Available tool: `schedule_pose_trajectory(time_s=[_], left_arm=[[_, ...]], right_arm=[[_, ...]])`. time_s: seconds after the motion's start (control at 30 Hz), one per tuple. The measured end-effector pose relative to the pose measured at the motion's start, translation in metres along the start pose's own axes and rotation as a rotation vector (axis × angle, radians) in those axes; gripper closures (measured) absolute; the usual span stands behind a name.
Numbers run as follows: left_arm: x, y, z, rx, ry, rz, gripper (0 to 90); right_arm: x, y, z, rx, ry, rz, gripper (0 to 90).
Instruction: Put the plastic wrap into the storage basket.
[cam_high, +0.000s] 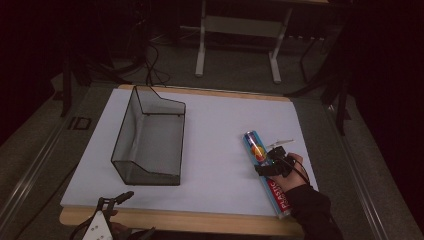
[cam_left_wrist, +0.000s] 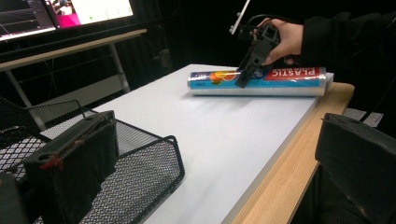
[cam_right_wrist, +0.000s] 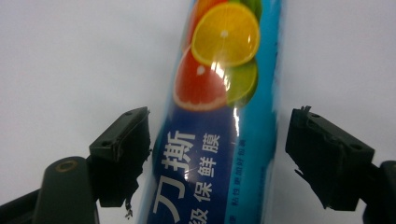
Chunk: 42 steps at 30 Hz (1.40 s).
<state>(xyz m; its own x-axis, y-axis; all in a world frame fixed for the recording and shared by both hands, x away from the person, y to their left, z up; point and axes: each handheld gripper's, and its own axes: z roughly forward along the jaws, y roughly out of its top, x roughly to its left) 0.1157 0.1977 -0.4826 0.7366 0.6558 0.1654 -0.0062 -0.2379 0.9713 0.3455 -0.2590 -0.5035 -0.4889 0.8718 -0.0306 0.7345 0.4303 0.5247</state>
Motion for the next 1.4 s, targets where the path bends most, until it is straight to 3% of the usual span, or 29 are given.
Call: schedule_pose_trajectory(time_s=[0.07,0.13,0.27,0.3,0.57,0.67,0.8,0.87,1.13,1.4], left_arm=[[0.000,0.000,0.000,-0.002,0.000,0.000,0.2],[0.000,0.000,0.000,-0.001,0.000,0.000,0.2],[0.000,0.000,0.000,0.001,0.003,0.003,0.2],[0.000,0.000,0.000,0.001,0.006,0.007,0.2],[0.000,0.000,-0.001,-0.001,0.003,0.004,0.2],[-0.001,0.000,-0.001,-0.003,0.001,0.008,0.2],[0.000,0.000,0.000,-0.002,0.000,0.005,0.2],[0.000,0.000,0.000,-0.001,-0.001,0.005,0.2],[0.000,0.000,0.000,0.006,-0.002,0.011,0.2],[0.000,0.000,0.000,0.006,-0.001,0.011,0.2]], right_arm=[[0.000,0.000,0.001,0.006,-0.008,-0.003,22.1],[0.001,0.002,0.006,0.064,0.000,0.008,23.4],[0.002,0.004,0.010,0.101,-0.003,0.013,24.0],[0.003,0.006,0.012,0.136,-0.009,0.026,24.6],[0.007,0.012,0.018,0.212,-0.020,0.015,27.4],[0.008,0.015,0.020,0.244,-0.027,0.032,28.6],[-0.002,0.013,0.016,0.217,0.030,0.124,30.5],[-0.006,0.012,0.014,0.213,0.062,0.148,31.1],[-0.005,0.017,-0.002,0.144,0.070,0.153,31.6],[0.000,0.034,-0.023,0.058,0.076,0.157,31.7]])
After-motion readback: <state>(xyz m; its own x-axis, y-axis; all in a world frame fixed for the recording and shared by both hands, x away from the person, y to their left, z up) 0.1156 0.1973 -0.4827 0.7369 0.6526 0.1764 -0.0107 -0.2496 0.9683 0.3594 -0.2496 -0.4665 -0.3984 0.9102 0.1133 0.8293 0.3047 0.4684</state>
